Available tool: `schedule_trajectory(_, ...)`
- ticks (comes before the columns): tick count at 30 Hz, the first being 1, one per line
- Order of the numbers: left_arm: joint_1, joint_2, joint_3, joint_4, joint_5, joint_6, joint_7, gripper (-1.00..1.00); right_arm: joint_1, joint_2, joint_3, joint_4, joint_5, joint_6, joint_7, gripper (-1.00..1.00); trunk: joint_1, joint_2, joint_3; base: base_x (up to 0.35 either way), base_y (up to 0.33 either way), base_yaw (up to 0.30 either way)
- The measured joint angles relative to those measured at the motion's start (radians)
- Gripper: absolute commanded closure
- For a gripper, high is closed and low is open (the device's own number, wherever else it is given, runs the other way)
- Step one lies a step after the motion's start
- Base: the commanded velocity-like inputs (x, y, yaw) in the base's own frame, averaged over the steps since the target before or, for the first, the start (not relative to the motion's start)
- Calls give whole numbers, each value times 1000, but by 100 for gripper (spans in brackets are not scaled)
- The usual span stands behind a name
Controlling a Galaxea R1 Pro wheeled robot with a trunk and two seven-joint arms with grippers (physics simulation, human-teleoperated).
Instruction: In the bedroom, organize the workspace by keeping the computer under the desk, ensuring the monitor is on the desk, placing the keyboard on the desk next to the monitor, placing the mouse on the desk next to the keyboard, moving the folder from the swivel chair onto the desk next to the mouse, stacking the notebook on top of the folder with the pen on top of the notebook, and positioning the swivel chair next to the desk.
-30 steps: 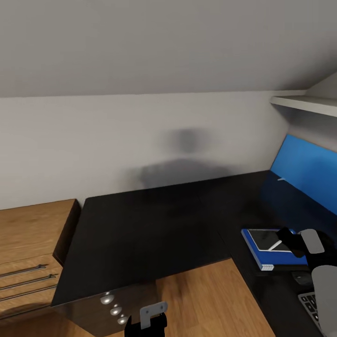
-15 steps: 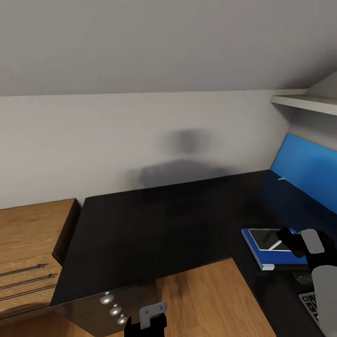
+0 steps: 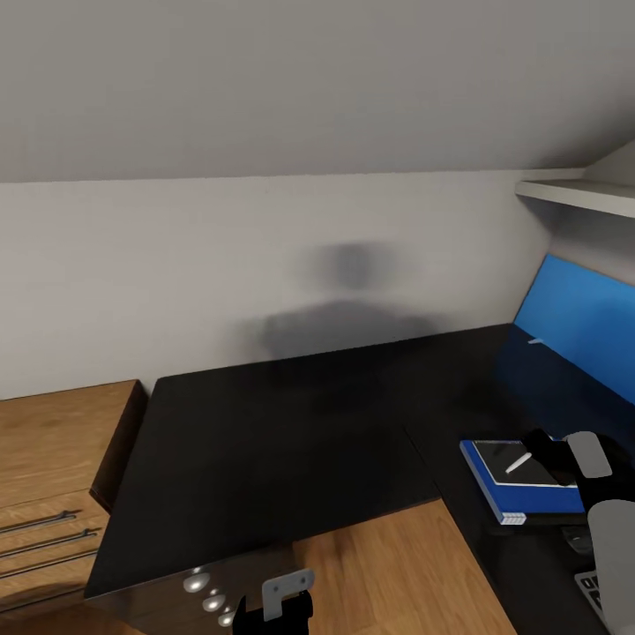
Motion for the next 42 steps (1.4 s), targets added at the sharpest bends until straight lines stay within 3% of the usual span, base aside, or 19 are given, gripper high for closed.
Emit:
schedule_trajectory(7,0,0,0,0,0,0,-1,-100,0,0,0,0,1,-1,0,100,0,0,0,1,0,0)
schedule_trajectory(24,0,-1,-6,0,2,0,0,-100,0,0,0,-1,3,-5,0,100,65,-119,-53,0,0,0)
schedule_trajectory(34,0,-1,-6,0,3,0,0,-100,0,-2,0,-3,3,-5,-1,100,65,-119,-53,0,0,0)
schedule_trajectory(35,0,-1,-6,0,3,0,0,-100,0,-2,0,-3,3,-5,-2,-100,65,-119,-53,0,0,0)
schedule_trajectory(42,0,-1,-6,0,5,0,0,-100,-1,-1,0,-5,-4,-8,2,-100,65,-119,-53,0,0,0)
